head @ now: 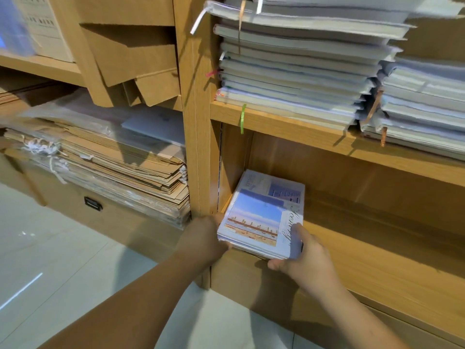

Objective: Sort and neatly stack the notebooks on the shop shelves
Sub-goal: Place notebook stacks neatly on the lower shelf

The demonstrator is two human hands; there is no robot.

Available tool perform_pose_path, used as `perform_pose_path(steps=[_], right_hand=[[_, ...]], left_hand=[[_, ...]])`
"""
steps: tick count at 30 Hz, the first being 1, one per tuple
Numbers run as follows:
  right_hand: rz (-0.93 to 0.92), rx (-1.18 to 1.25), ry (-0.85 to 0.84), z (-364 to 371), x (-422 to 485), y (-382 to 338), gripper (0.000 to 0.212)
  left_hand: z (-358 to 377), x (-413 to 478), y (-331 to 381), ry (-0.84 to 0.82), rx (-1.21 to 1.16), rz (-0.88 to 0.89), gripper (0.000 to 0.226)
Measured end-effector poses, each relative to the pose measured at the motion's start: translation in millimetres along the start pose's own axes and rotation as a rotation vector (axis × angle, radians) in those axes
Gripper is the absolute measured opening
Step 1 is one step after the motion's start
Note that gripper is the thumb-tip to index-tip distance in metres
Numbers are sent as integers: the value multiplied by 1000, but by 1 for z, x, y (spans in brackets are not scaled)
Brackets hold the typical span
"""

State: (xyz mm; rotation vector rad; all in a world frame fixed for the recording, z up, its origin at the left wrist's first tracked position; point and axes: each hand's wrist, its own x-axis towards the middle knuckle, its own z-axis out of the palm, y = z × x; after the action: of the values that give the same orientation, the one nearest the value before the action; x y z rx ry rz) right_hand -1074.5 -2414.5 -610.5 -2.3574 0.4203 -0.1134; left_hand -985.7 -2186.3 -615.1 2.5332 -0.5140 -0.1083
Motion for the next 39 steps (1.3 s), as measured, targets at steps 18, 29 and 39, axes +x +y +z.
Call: perform_pose_path(steps=[18,29,39], right_hand=[[157,39,-174,-10,15,9,59],[201,36,-57,2,3,8,60],[183,70,-89,-3,0,17,53]], left_hand=[[8,-7,-3,-69,-129,-146,39],[19,-1,-4,-12,-120,-160,31],[17,8,-4,-71,-34,-124,23]])
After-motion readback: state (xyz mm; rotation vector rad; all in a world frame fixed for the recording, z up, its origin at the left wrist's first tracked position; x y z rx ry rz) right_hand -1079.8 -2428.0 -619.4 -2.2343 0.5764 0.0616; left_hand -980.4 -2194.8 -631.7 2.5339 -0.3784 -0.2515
